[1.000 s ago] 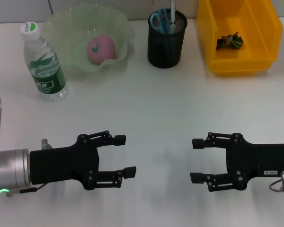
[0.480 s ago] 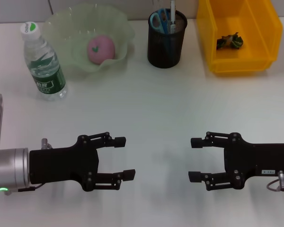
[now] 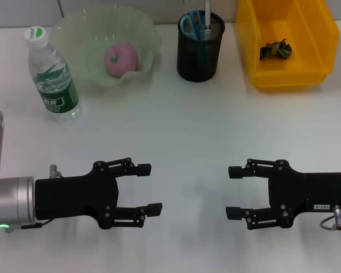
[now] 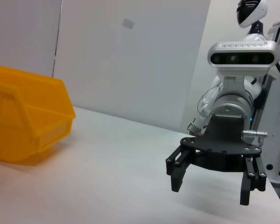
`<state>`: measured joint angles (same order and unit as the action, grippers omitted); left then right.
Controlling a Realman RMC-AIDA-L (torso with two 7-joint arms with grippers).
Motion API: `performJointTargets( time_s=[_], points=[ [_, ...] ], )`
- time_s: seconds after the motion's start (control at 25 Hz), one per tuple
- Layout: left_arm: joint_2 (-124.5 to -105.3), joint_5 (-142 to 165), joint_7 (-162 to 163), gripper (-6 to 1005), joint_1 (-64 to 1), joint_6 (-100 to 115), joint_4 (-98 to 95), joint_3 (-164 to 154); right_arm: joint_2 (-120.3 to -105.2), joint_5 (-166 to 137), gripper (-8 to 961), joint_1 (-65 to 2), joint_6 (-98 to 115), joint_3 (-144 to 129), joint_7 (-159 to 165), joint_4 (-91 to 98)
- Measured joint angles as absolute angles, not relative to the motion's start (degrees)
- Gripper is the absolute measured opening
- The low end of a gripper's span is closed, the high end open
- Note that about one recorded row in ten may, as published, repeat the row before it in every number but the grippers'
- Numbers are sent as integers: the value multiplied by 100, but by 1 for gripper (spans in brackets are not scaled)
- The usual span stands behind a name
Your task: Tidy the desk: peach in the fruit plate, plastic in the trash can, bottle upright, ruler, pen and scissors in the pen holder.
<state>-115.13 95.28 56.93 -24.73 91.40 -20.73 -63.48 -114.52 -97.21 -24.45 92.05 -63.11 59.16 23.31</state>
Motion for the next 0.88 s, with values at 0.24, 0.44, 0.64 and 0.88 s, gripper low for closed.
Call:
performJointTargets(
  time_s=[0.24,0.44,0.64,0.88],
  points=[
    [-11513,9527,5696,830,-2470,9140,-2075,-6346,-11456,-9721,820,-2469,9160,-6311,5916,2320],
    [-11513,9527,5698,830,-2470,9142,-2075,-6346,-11459,-9721,821,-2486,9157,-6311,5916,2320],
    [-11513,9527,5703,830,-2447,9160,-2074,-6330,-11461,-9721,821,-2490,9149,-6310,5916,2320],
    [-11514,9527,5704,830,-2445,9165,-2074,-6321,-11461,-9721,821,-2497,9138,-6311,5916,2322]
  ],
)
